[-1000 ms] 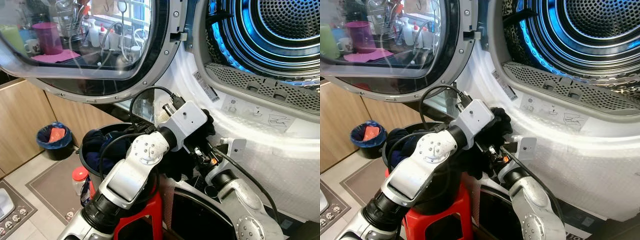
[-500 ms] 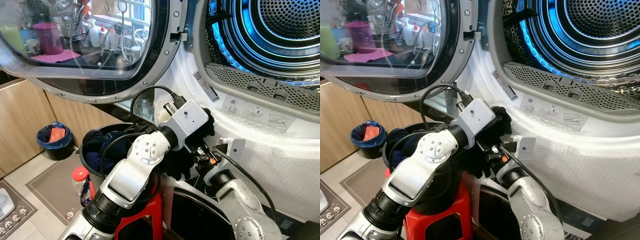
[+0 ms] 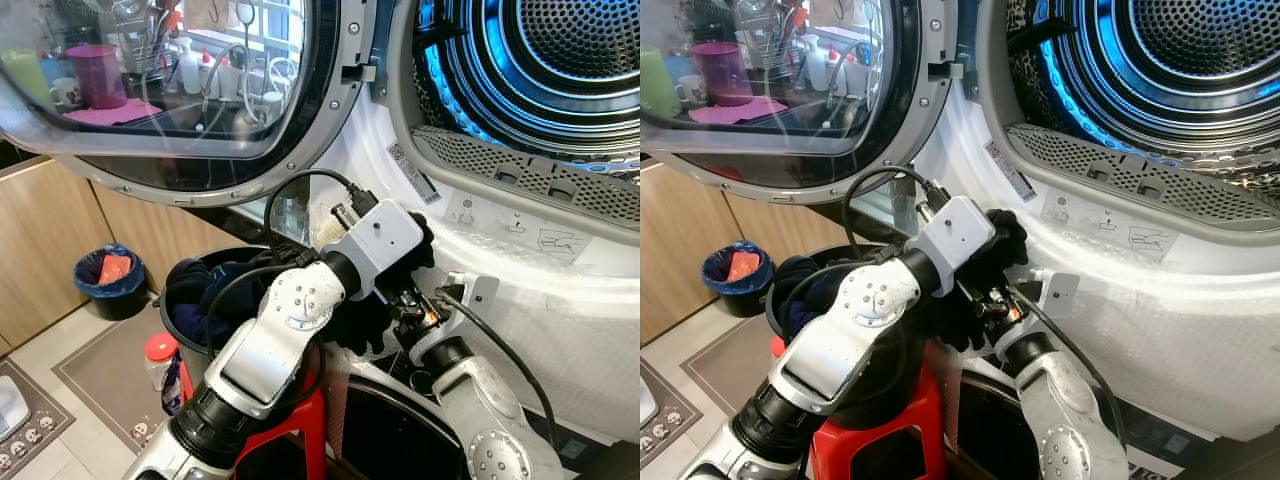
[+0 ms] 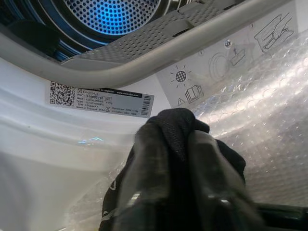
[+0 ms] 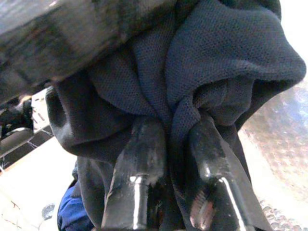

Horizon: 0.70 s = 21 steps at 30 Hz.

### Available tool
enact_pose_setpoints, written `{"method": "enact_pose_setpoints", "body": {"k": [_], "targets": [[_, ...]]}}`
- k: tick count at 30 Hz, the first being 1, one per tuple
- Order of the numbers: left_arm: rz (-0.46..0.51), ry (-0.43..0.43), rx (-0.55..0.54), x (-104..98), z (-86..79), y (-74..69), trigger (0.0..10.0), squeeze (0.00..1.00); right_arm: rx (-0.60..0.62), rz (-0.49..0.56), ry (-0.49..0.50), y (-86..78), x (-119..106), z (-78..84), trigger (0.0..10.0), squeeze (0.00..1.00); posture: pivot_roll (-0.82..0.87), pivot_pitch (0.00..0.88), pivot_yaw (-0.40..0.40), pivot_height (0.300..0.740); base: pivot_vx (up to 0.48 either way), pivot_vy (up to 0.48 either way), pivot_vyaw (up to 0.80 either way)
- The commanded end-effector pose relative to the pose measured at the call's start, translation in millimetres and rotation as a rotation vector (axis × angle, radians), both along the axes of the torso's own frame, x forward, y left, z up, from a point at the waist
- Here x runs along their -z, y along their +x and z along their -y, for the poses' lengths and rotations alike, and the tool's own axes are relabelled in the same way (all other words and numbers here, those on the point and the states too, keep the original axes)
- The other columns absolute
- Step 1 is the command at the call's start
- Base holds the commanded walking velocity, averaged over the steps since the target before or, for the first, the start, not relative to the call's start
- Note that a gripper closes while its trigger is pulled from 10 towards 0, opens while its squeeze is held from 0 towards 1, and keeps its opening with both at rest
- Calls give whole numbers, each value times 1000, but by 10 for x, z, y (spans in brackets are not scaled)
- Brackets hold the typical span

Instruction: Clothes washing

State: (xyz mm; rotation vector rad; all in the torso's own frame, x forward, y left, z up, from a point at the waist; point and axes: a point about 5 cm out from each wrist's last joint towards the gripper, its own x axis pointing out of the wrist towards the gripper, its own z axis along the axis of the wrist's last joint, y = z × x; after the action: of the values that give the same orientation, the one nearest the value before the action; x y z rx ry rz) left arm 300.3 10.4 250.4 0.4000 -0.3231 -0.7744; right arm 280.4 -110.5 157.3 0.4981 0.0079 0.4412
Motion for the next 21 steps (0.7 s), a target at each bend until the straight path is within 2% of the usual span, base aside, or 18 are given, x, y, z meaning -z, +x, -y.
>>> {"method": "enact_pose_setpoints", "body": {"k": [1, 2, 10, 21], "targets": [[2, -14, 38, -64, 50, -25, 10000, 1000, 17, 56, 21, 17, -155, 27, 2510, 0, 75, 11, -40, 740, 0, 0, 0], [-19, -30, 60, -67, 53, -34, 10000, 1000, 26, 49, 22, 32, -156, 36, 10000, 0, 74, 14, -39, 740, 0, 0, 0], [-29, -32, 116, -121, 36, -92, 10000, 1000, 53, 32, 42, 58, -143, 74, 10000, 0, 74, 17, -38, 740, 0, 0, 0], [-12, -16, 113, -164, -11, -107, 10000, 1000, 78, 22, 57, 80, -131, 114, 10000, 0, 77, 18, -41, 740, 0, 0, 0]]}}
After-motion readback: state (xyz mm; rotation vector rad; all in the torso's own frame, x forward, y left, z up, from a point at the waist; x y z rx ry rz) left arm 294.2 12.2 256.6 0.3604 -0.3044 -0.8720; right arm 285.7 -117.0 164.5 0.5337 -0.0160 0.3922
